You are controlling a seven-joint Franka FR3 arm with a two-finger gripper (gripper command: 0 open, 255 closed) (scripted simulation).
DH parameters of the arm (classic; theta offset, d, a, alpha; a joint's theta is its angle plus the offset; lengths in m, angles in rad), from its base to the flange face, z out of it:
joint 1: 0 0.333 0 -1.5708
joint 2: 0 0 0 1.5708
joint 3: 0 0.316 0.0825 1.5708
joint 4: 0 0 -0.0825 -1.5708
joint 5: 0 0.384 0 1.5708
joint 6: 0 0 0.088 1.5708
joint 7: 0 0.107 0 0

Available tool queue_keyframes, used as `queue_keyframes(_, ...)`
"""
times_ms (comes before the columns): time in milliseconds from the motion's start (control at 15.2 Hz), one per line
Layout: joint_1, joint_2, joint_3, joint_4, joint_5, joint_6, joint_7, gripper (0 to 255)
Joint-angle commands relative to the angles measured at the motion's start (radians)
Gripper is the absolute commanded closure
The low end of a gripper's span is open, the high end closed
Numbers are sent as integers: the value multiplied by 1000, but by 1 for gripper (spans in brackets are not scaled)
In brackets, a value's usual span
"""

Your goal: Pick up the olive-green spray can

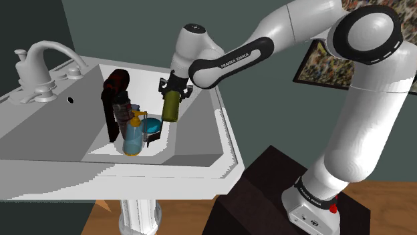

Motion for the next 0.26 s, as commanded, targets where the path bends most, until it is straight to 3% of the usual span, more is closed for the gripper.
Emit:
queue_keyframes(0, -5, -14, 7, 10, 17, -21, -16, 255)
queue_keyframes(198, -7, -22, 10, 15, 26, -33, -24, 255)
